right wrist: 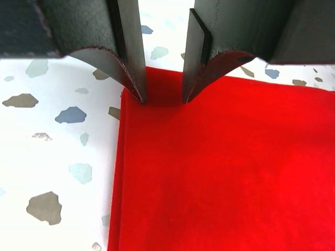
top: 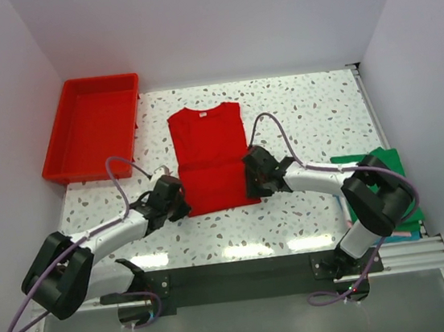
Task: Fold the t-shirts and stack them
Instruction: Fold the tshirt, then neatly place the folded tshirt to the corner
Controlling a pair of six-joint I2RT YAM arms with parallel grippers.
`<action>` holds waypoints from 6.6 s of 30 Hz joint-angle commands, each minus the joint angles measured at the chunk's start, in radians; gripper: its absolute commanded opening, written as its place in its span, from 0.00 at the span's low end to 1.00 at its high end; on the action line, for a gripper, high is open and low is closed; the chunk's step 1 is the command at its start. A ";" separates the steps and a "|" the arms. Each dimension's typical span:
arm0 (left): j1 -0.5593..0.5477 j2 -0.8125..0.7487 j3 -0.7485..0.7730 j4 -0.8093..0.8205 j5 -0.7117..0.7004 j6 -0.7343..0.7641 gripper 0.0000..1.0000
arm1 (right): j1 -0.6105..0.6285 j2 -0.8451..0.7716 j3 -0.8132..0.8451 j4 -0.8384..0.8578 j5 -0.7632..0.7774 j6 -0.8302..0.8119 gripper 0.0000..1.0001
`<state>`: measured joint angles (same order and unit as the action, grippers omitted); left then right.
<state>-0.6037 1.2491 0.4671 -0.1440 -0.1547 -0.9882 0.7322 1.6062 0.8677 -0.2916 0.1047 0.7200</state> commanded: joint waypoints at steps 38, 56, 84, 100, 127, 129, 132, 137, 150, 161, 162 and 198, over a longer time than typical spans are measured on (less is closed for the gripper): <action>0.001 -0.051 -0.150 0.100 0.007 -0.081 0.16 | -0.020 -0.081 -0.156 0.118 -0.011 0.108 0.30; -0.142 -0.583 -0.232 -0.254 0.003 -0.159 0.00 | 0.226 -0.512 -0.435 0.062 0.010 0.280 0.00; 0.067 -0.203 0.396 -0.234 0.073 0.160 0.00 | -0.025 -0.395 0.188 -0.282 0.057 -0.036 0.00; 0.423 0.751 1.065 0.013 0.480 0.292 0.62 | -0.421 0.424 0.911 -0.299 -0.181 -0.152 0.67; 0.150 0.589 0.637 -0.074 0.046 0.309 0.13 | -0.361 0.343 0.392 0.058 -0.244 -0.197 0.78; 0.148 0.595 0.634 -0.068 0.049 0.307 0.13 | -0.349 0.347 0.381 0.068 -0.235 -0.188 0.77; 0.148 0.598 0.634 -0.069 0.049 0.307 0.13 | -0.324 0.351 0.375 0.071 -0.211 -0.172 0.68; 0.148 0.576 0.666 -0.098 0.024 0.319 0.13 | -0.312 0.334 0.375 0.043 -0.168 -0.148 0.41; 0.148 0.377 0.831 -0.252 -0.011 0.385 0.19 | -0.335 0.202 0.450 -0.267 0.239 -0.047 0.00; 0.140 0.274 0.794 -0.253 0.115 0.390 0.19 | -0.405 0.450 1.034 -0.969 0.667 0.219 0.00; 0.139 0.271 0.797 -0.256 0.122 0.391 0.18 | -0.410 0.471 1.074 -1.012 0.703 0.264 0.00; -0.031 0.308 0.867 -0.270 0.161 0.384 0.17 | -0.766 0.032 0.942 -1.287 0.793 0.389 0.00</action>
<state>-0.6186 1.5455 1.2907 -0.4156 0.0151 -0.6083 -0.0109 1.7264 1.8072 -1.3472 0.8207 1.1255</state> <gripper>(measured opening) 0.172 0.040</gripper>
